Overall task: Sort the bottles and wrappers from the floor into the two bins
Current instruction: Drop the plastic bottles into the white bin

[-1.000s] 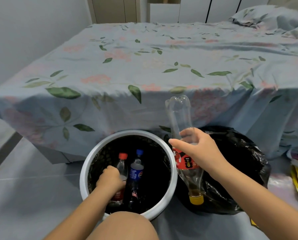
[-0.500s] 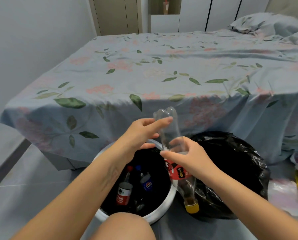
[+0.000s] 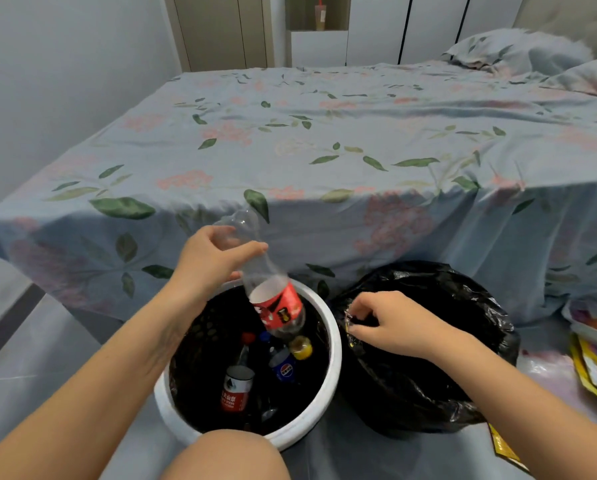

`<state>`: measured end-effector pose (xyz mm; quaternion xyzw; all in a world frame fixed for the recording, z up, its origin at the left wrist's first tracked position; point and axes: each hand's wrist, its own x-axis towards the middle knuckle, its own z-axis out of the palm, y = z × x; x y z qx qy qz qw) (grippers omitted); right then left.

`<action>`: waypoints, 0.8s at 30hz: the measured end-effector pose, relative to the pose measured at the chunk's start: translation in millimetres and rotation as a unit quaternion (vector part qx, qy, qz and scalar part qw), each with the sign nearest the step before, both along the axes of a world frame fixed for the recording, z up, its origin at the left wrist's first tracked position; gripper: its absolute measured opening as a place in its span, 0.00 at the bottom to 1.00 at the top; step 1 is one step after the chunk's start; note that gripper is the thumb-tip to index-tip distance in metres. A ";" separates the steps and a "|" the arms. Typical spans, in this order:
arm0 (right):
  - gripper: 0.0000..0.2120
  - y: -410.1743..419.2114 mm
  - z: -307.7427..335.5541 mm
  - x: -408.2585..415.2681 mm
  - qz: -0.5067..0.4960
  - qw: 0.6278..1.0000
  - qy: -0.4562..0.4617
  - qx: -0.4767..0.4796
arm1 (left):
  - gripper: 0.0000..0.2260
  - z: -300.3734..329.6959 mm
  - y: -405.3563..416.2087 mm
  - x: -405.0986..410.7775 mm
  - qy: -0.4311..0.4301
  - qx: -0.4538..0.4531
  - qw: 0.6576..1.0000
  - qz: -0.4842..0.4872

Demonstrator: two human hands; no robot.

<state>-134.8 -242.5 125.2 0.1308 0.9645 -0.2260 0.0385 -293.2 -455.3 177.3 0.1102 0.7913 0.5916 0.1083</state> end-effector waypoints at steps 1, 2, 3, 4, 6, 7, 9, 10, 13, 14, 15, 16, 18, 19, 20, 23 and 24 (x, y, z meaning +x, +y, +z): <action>0.14 6.7 -3.3 2.6 0.008 0.997 -0.038 0.063 | 0.28 -5.3 -4.0 -5.3 0.016 -0.028 0.999 0.004; 0.15 11.9 -6.4 5.1 0.011 0.992 -0.073 0.100 | 0.28 -11.4 -6.5 -9.2 0.035 -0.061 0.998 0.007; 0.15 15.5 -9.2 6.6 0.007 0.988 -0.102 0.115 | 0.28 -18.0 -8.2 -11.7 0.054 -0.098 0.994 0.006; 0.16 17.4 -11.3 7.7 0.003 0.986 -0.122 0.116 | 0.28 -25.0 -9.6 -13.5 0.069 -0.136 0.988 0.002; 0.16 20.1 -14.5 8.1 -0.007 0.984 -0.140 0.108 | 0.28 -41.0 -12.1 -15.8 0.074 -0.203 0.976 -0.016; 0.16 21.2 -15.4 8.1 -0.010 0.984 -0.141 0.106 | 0.30 -49.9 -13.5 -17.3 0.067 -0.229 0.971 -0.027; 0.15 22.5 -16.8 8.4 -0.015 0.984 -0.142 0.105 | 0.31 -68.4 -16.2 -19.6 0.043 -0.268 0.961 -0.045; 0.15 23.4 -17.5 9.3 -0.018 0.984 -0.141 0.104 | 0.30 -76.7 -17.7 -20.3 0.030 -0.283 0.957 -0.053; 0.14 26.2 -18.8 14.7 -0.026 0.985 -0.141 0.097 | 0.30 -95.9 -21.7 -25.0 -0.002 -0.335 0.938 -0.087; 0.14 28.3 -19.0 17.3 -0.028 0.985 -0.142 0.097 | 0.30 -99.9 -21.5 -26.9 -0.003 -0.352 0.931 -0.098; 0.14 31.2 -19.4 19.8 -0.031 0.984 -0.143 0.098 | 0.30 -102.0 -21.1 -27.6 -0.002 -0.367 0.924 -0.105; 0.13 34.5 -19.2 22.8 -0.034 0.984 -0.145 0.100 | 0.31 -107.0 -20.2 -30.5 0.003 -0.379 0.919 -0.111; 0.12 42.5 -17.9 28.8 -0.042 0.982 -0.150 0.104 | 0.34 -114.9 -17.9 -33.6 0.015 -0.397 0.909 -0.123; 0.12 47.9 -16.9 31.3 -0.049 0.981 -0.152 0.106 | 0.36 -117.7 -17.1 -33.9 0.018 -0.404 0.907 -0.119; 0.12 53.4 -15.2 33.8 -0.056 0.981 -0.154 0.106 | 0.37 -116.2 -15.4 -31.1 0.030 -0.408 0.906 -0.110; 0.12 74.8 -6.2 42.3 -0.087 0.982 -0.135 0.100 | 0.35 -101.7 -7.7 -24.9 0.106 -0.416 0.898 -0.095; 0.12 82.6 -1.5 46.3 -0.101 0.982 -0.125 0.095 | 0.32 -91.8 -2.0 -20.6 0.136 -0.413 0.895 -0.101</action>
